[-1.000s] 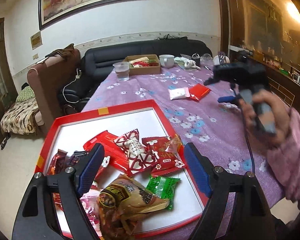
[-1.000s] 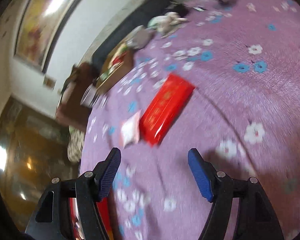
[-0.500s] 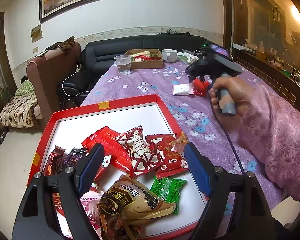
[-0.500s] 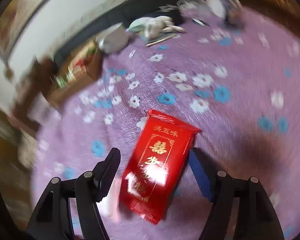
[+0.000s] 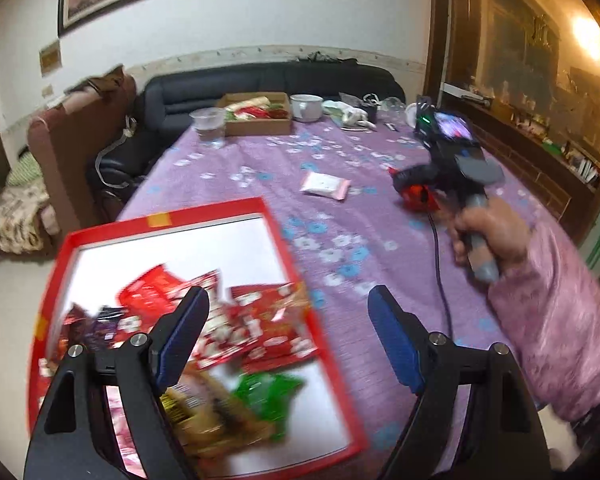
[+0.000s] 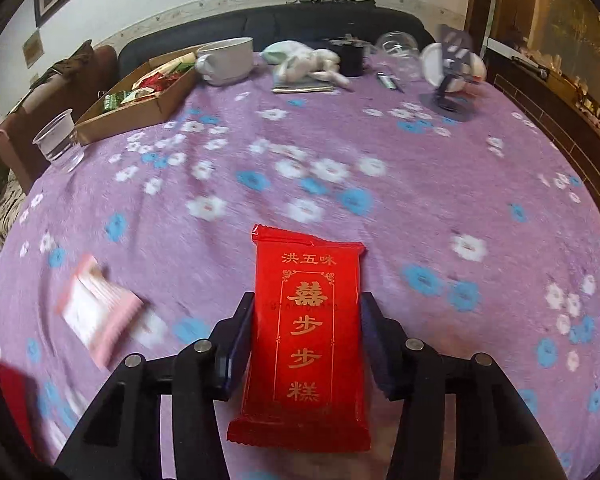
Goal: Organize snacks
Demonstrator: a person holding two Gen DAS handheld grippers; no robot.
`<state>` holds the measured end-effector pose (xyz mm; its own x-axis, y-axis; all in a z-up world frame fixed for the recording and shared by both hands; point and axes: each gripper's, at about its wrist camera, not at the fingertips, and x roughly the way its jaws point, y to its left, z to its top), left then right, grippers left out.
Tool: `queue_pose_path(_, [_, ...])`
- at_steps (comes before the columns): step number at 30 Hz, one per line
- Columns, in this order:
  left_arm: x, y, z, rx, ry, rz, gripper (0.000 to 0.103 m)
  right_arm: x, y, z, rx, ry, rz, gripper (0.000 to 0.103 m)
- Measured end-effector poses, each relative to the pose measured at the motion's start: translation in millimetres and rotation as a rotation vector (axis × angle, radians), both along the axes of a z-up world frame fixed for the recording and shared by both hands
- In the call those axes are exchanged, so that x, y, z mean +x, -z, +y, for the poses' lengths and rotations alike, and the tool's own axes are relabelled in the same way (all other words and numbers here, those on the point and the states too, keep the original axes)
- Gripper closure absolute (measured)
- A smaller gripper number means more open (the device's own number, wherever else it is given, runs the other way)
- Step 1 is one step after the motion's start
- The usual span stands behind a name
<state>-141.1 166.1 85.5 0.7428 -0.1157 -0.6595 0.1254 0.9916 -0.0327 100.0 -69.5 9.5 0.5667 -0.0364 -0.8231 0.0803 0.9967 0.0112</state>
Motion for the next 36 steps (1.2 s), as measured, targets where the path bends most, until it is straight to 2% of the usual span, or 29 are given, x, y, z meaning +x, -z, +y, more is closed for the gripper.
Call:
queue_pose_path(6, [56.9, -11.0, -25.4, -0.087, -0.052, 0.066, 0.021, -14.9, 3.2, -64.2, 0.043, 0.109, -0.072, 0.051])
queue_pose_path(8, [83.7, -9.8, -36.1, -0.096, -0.079, 0.087, 0.021, -14.4, 3.4, -74.5, 0.099, 0.124, -0.090, 0.051])
queue_pose_path(10, [108.6, -5.4, -41.8, -0.106, -0.132, 0.113, 0.021, -13.3, 3.2, -77.2, 0.120, 0.126, -0.098, 0.051])
queue_pose_path(16, [181.3, 17.7, -46.6, -0.205, -0.291, 0.230, 0.021, -9.1, 2.5, -73.3, 0.144, 0.099, -0.096, 0.051])
queue_pose_path(20, [219.4, 28.9, -51.8, -0.204, -0.376, 0.282, 0.021, -6.5, 5.0, -68.6, 0.174, 0.070, -0.070, 0.051])
queue_pose_path(23, [239.3, 43.1, -53.5, -0.191, -0.422, 0.331, 0.021, -4.1, 4.3, -71.3, 0.198, 0.072, -0.061, 0.050])
queue_pose_path(27, [250.9, 60.0, -56.1, -0.215, -0.465, 0.388, 0.021, -3.0, 4.1, -78.8, 0.258, 0.084, -0.054, 0.049])
queue_pose_path(34, [271.3, 75.7, -65.6, -0.218, -0.496, 0.426, 0.021, -2.0, 3.6, -80.8, 0.274, 0.089, -0.048, 0.048])
queue_pose_path(36, [274.5, 74.6, -70.7, -0.188, -0.491, 0.417, 0.021, -1.8, 3.7, -81.8, 0.280, 0.090, -0.049, 0.048])
